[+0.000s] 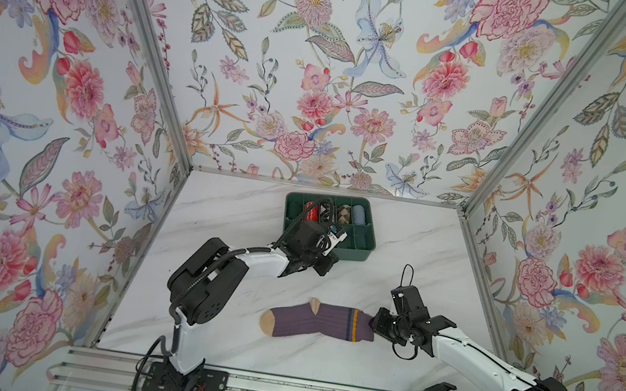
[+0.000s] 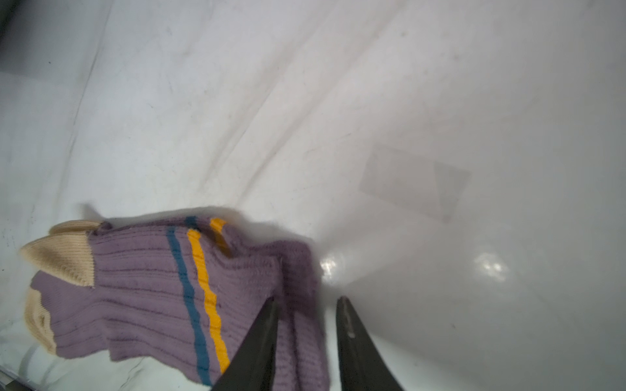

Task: Roll the socks

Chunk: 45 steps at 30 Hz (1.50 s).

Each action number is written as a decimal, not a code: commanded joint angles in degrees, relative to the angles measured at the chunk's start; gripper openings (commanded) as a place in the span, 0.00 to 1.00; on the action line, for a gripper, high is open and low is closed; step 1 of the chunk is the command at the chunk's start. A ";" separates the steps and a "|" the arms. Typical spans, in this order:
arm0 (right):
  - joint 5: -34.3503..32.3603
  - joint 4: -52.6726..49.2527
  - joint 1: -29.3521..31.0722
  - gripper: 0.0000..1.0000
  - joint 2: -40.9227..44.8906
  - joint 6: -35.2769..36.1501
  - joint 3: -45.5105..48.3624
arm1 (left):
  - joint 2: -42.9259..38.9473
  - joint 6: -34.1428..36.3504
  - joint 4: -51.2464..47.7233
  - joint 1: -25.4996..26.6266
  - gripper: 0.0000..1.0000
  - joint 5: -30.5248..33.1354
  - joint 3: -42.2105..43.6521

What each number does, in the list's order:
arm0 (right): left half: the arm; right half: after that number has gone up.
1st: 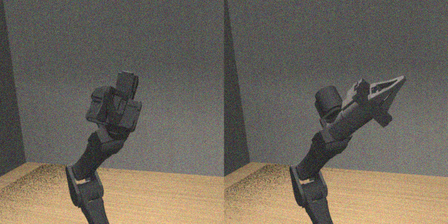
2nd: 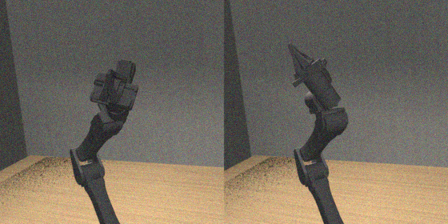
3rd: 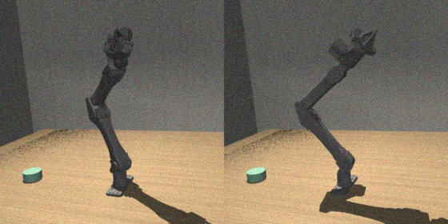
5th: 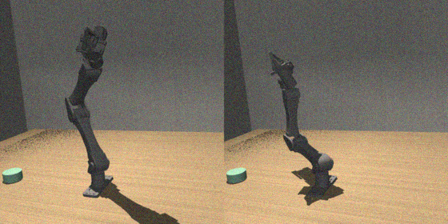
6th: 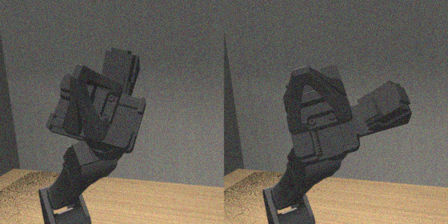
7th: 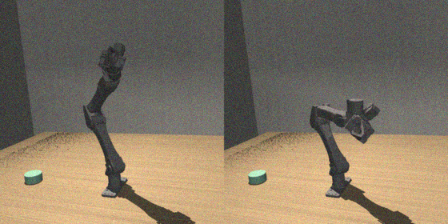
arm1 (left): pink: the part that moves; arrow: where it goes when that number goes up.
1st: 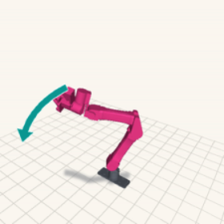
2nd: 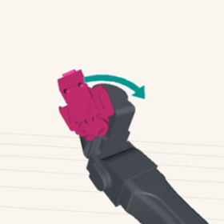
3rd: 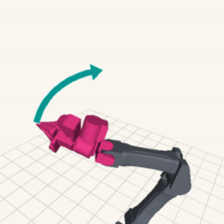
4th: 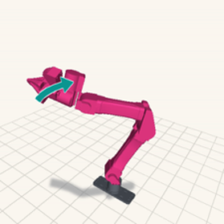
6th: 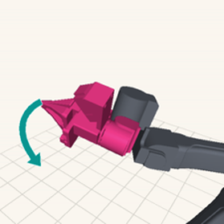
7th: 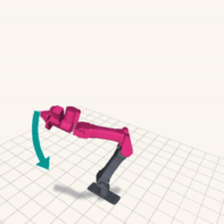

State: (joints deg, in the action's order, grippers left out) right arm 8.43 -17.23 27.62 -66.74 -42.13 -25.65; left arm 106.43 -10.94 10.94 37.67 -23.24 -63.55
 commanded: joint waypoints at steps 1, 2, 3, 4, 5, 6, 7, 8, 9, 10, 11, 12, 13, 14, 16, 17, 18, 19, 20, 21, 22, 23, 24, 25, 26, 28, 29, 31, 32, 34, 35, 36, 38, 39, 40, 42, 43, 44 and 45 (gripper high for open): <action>0.79 -2.26 0.02 0.30 -0.22 -1.10 2.50 | -7.87 -0.68 -2.50 -0.07 0.17 -1.68 3.47; 0.88 -2.22 0.03 0.30 -0.30 -1.21 2.72 | -9.55 -0.59 -3.56 -0.04 0.17 -1.31 4.50; 0.88 -2.19 0.06 0.30 -0.24 -1.33 2.95 | -10.79 -0.38 -4.35 -0.05 0.17 -0.99 5.23; 0.88 -2.18 0.14 0.29 -0.30 -1.42 3.01 | -12.07 -0.15 -5.39 0.03 0.17 -0.57 5.96; 0.91 -2.19 0.23 0.28 -0.39 -1.46 3.01 | -13.27 0.07 -6.32 0.03 0.17 0.00 6.62; 0.81 -2.26 0.33 0.28 -0.58 -1.40 3.01 | -14.02 0.20 -6.89 -0.09 0.17 0.43 7.19; 0.72 -2.35 0.50 0.26 -0.70 -1.55 3.04 | -14.99 0.29 -7.32 0.00 0.17 0.94 7.78; 0.48 -2.49 0.60 0.25 -1.07 -1.55 2.93 | -15.79 0.30 -7.59 -0.07 0.17 1.17 8.35; 0.39 -2.54 0.68 0.24 -1.34 -1.55 2.96 | -16.26 0.30 -7.77 -0.08 0.17 1.43 8.73; 0.27 -2.61 0.76 0.23 -1.60 -1.52 2.97 | -16.43 0.30 -7.91 -0.05 0.17 1.53 9.03; 0.05 -2.60 0.82 0.22 -1.99 -1.52 2.90 | -16.44 0.22 -7.95 -0.10 0.17 1.58 9.27; -0.11 -2.63 0.86 0.21 -2.26 -1.47 3.04 | -17.40 0.15 -7.87 -0.11 0.17 1.53 9.49; -0.28 -2.56 0.94 0.20 -2.55 -1.46 2.99 | -18.52 0.05 -7.89 -0.09 0.17 1.58 9.66; -0.41 -2.54 0.95 0.18 -2.93 -1.46 3.08 | -18.67 -0.04 -7.80 -0.14 0.17 1.64 9.84; -0.80 -2.48 1.12 0.13 -3.49 -1.38 3.15 | -18.82 -0.05 -7.82 -0.09 0.17 1.67 9.93; -0.95 -2.43 1.21 0.11 -3.82 -1.31 2.99 | -18.87 0.03 -7.78 -0.14 0.17 1.70 10.01; -1.17 -2.46 1.34 0.08 -4.04 -1.25 3.04 | -18.83 0.05 -7.83 -0.09 0.17 1.67 9.96; -1.51 -2.47 1.49 0.02 -4.26 -1.14 2.97 | -18.76 0.05 -7.87 -0.10 0.17 1.61 9.94; -2.09 -2.58 1.56 0.00 -4.31 -1.03 2.80 | -18.80 0.08 -7.91 -0.07 0.17 1.56 10.02; -2.67 -2.76 1.78 0.00 -4.38 -1.00 2.63 | -18.73 0.06 -7.86 -0.06 0.17 1.54 10.02; -3.27 -2.93 1.96 0.00 -4.23 -0.94 2.48 | -18.73 0.04 -7.86 -0.10 0.17 1.47 10.07; -3.87 -3.13 2.08 0.00 -4.04 -0.77 2.24 | -18.66 0.00 -7.87 -0.12 0.17 1.51 10.11; -4.53 -3.36 2.22 0.00 -3.65 -0.59 1.94 | -18.63 -0.04 -7.95 -0.12 0.17 1.37 10.11; -5.24 -3.78 2.33 0.00 -3.22 -0.35 1.55 | -18.54 -0.05 -7.87 -0.07 0.17 1.40 10.11; -6.02 -4.23 2.43 0.00 -2.70 -0.11 1.05 | -18.48 -0.12 -7.94 -0.14 0.17 1.32 10.11; -7.53 -5.41 2.44 0.00 -1.52 0.29 -0.01 | -18.23 -0.13 -8.09 -0.14 0.17 1.19 10.02; -8.42 -6.16 2.44 0.00 -0.93 0.63 -0.72 | -18.20 -0.13 -8.01 -0.14 0.17 1.22 9.98; -10.04 -7.70 2.35 0.00 0.22 1.36 -2.10 | -17.96 -0.13 -8.02 -0.14 0.17 0.94 9.80; -10.63 -8.33 2.27 0.00 0.58 1.77 -2.78 | -17.88 -0.21 -8.00 -0.13 0.17 0.71 9.72; -11.71 -9.28 1.88 0.00 0.86 2.84 -4.13 | -17.45 -0.31 -7.99 -0.11 0.17 0.15 9.52; -11.85 -9.41 1.54 0.00 0.74 3.33 -4.70 | -17.38 -0.40 -8.00 -0.01 0.17 -0.04 9.43; -11.93 -9.48 1.16 0.00 0.36 3.77 -5.21 | -17.40 -0.48 -8.02 -0.03 0.17 -0.28 9.33; -12.03 -9.12 0.57 0.00 -0.43 4.60 -6.17 | -15.49 -0.66 -7.78 0.19 0.17 -0.73 9.23; -12.09 -8.84 0.13 0.00 -1.19 5.21 -6.85 | -15.22 -0.83 -7.75 0.37 0.17 -0.83 9.10; -12.11 -8.70 -0.16 0.00 -1.73 5.64 -7.47 | -14.91 -0.84 -7.72 0.76 0.17 -0.84 8.97; -12.38 -8.52 -0.91 0.00 -2.96 6.79 -8.81 | -14.51 -1.01 -7.82 1.47 0.17 -0.79 8.66; -12.46 -8.37 -1.19 0.00 -3.33 7.22 -9.51 | -14.22 -1.18 -7.84 1.88 0.17 -0.76 8.53; -12.47 -8.25 -1.45 0.00 -3.56 7.69 -10.03 | -14.04 -1.34 -7.78 2.12 0.17 -0.75 8.44; -12.41 -8.08 -1.67 0.00 -3.82 8.12 -10.65 | -13.92 -1.60 -7.50 2.38 0.17 -0.75 8.44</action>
State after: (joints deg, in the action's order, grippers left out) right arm -2.46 -24.43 26.70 -69.49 -36.75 -33.98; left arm 91.77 -11.44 3.73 38.92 -22.55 -54.00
